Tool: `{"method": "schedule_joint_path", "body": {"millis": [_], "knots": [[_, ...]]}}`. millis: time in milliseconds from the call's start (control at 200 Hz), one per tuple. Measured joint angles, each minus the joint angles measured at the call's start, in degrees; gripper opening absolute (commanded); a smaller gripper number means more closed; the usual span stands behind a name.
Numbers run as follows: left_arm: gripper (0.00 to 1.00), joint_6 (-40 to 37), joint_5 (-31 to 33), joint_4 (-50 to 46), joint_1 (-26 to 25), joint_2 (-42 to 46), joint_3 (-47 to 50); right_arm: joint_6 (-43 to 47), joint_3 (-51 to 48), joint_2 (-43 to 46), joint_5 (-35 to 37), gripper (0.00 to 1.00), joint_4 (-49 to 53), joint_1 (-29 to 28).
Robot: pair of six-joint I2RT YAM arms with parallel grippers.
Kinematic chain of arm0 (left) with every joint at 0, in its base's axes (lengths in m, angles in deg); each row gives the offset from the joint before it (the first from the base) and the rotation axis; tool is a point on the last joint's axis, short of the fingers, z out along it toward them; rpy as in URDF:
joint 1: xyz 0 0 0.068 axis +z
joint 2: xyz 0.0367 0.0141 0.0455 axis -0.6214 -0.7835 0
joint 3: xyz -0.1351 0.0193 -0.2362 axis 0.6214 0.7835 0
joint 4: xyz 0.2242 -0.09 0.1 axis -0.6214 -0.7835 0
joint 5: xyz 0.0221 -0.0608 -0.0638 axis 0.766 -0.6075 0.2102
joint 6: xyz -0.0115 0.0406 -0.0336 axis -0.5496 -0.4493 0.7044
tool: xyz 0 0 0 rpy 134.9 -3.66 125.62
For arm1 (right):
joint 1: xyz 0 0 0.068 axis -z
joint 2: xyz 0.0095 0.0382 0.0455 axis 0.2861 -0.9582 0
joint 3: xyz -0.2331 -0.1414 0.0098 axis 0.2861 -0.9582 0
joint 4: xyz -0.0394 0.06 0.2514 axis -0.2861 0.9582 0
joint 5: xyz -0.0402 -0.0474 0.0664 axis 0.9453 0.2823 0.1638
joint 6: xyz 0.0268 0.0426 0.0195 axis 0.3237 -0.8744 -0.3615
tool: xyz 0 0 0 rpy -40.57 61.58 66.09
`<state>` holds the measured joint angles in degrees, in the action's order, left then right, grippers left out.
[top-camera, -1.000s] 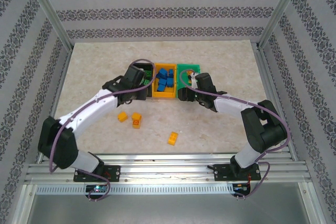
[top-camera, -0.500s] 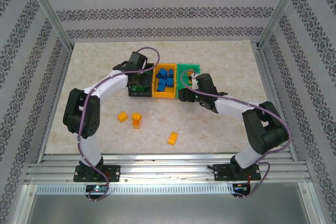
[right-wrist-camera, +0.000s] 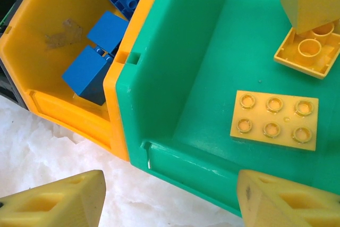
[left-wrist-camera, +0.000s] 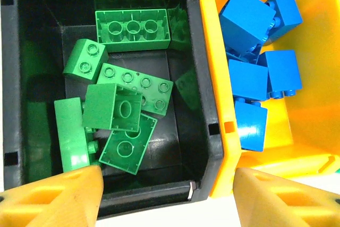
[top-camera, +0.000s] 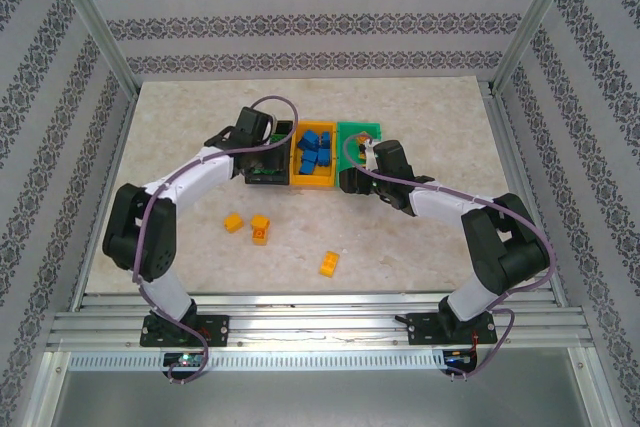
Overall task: Sort the legos into containers by color
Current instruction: Place the lego in the container, then pick up the lego from the bottom-center of the table.
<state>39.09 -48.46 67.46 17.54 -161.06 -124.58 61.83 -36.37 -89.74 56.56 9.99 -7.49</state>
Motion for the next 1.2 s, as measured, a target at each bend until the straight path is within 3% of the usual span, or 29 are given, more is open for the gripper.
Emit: {"method": "schedule_joint_path", "body": {"millis": [630,944,1204], "knots": [[0.63,0.7,0.2,14.6,0.6,8.9,19.5,-2.0,-2.2,0.1,-0.8,0.67,-0.9,-0.6],[0.61,0.9,-0.1,21.0,3.1,11.6,26.0,-2.5,-4.1,7.3,2.8,0.67,8.2,-9.6],[0.61,0.9,-1.7,25.4,4.2,11.8,29.9,-5.3,-5.7,12.8,5.7,0.67,17.0,-12.8]]}}
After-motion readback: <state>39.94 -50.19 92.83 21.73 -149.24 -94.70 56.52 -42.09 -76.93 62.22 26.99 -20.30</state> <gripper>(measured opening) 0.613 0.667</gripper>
